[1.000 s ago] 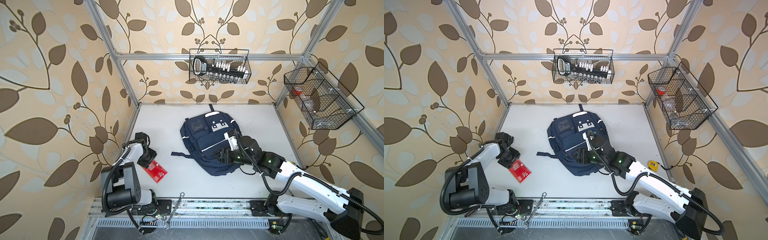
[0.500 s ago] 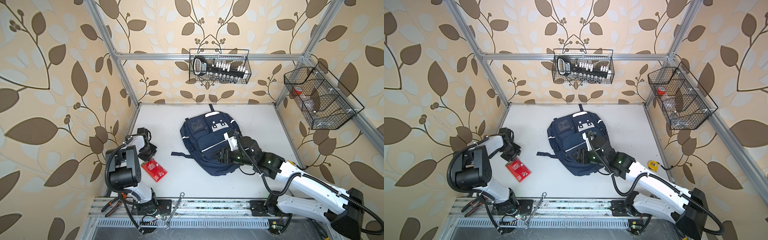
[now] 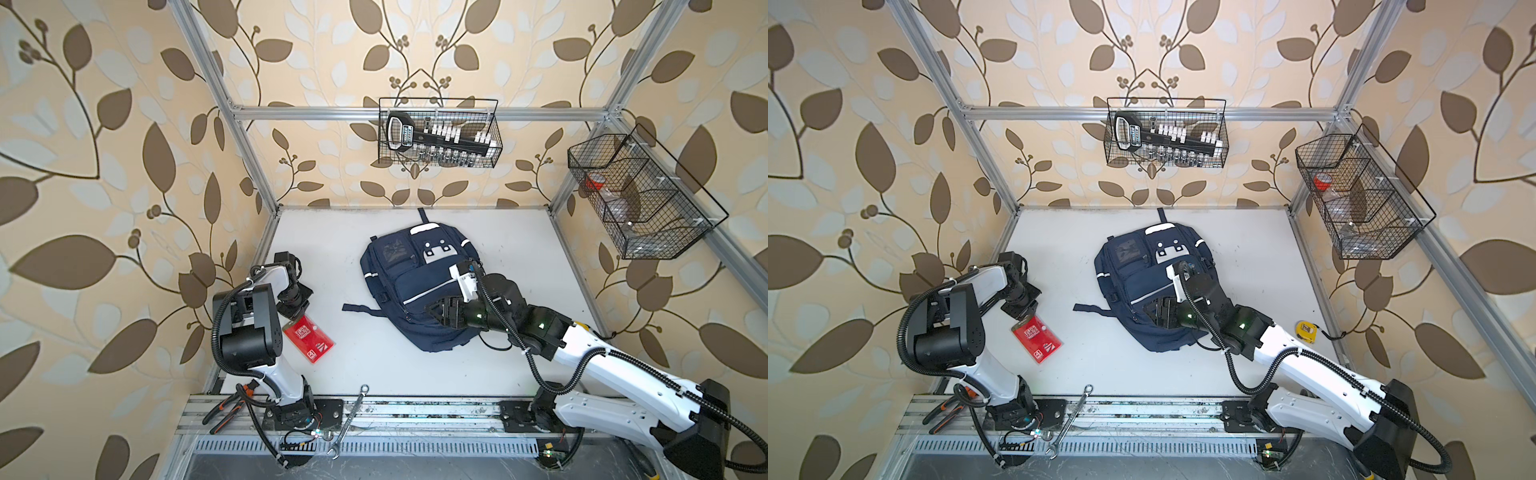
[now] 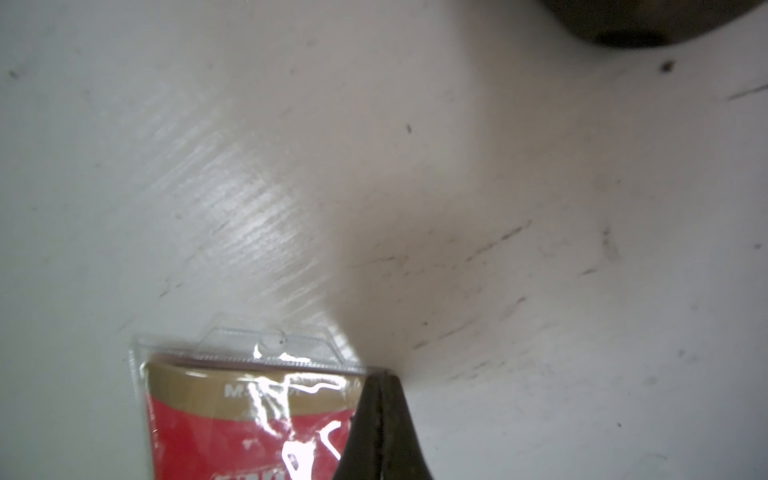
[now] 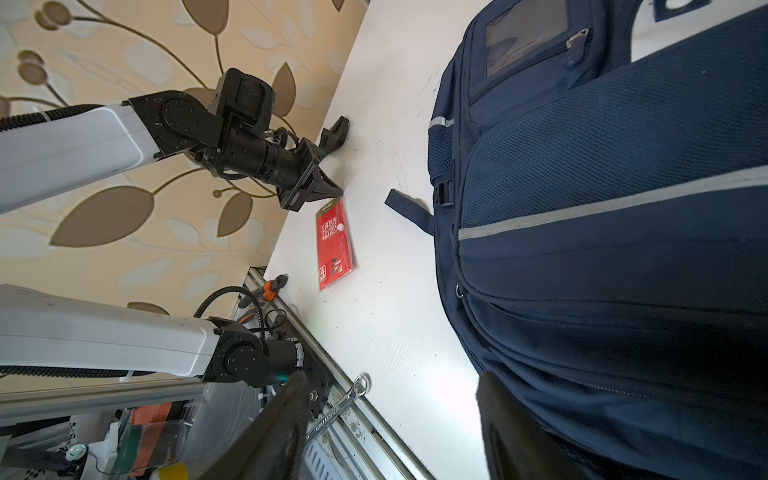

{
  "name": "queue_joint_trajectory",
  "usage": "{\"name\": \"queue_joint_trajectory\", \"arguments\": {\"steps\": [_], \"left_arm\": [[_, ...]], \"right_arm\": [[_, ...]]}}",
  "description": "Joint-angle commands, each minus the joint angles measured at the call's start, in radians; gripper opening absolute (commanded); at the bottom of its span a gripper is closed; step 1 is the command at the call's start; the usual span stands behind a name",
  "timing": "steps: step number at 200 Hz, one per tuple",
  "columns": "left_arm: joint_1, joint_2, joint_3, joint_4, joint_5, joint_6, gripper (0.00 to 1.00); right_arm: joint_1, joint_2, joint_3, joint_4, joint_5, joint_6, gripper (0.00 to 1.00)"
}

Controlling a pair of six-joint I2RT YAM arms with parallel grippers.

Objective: Pack the student bag
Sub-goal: 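Grasp the red packet with the left gripper and lift it, then carry the red packet toward the right gripper while the right withdraws from the pocket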

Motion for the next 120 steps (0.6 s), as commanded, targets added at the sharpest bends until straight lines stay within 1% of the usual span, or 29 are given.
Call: {"name": "queue_joint_trajectory", "arguments": {"steps": [1, 16, 27, 44, 46, 70, 88, 106, 120], "left_arm": [[-0.019, -0.027, 0.011, -0.022, 0.03, 0.023, 0.0], [-0.08, -0.11, 0.034, -0.045, 0.003, 0.042, 0.0], [-0.139, -0.17, 0.063, -0.055, 0.012, 0.061, 0.0], [-0.236, -0.226, 0.128, -0.096, 0.058, 0.071, 0.0], [-0.246, -0.25, 0.135, -0.102, 0.063, 0.071, 0.0], [-0.373, -0.346, 0.207, -0.128, 0.123, 0.044, 0.0], [-0.438, -0.386, 0.249, -0.121, 0.205, 0.015, 0.0], [-0.512, -0.402, 0.292, -0.122, 0.24, -0.008, 0.0], [-0.553, -0.413, 0.31, -0.109, 0.279, -0.04, 0.0]], "right_arm": [[0.005, 0.0, 0.002, 0.005, -0.002, -0.002, 0.65], [0.005, 0.017, 0.021, 0.006, -0.025, -0.006, 0.65], [0.005, 0.034, 0.041, 0.009, -0.047, -0.015, 0.66], [0.005, 0.076, 0.083, 0.018, -0.092, -0.032, 0.7], [0.005, 0.082, 0.091, 0.019, -0.096, -0.037, 0.7], [0.004, 0.169, 0.183, 0.03, -0.166, -0.069, 0.74], [0.005, 0.228, 0.264, 0.025, -0.153, -0.094, 0.77], [0.005, 0.3, 0.369, -0.021, -0.118, -0.13, 0.79], [0.006, 0.346, 0.429, -0.043, -0.076, -0.143, 0.8]]}}
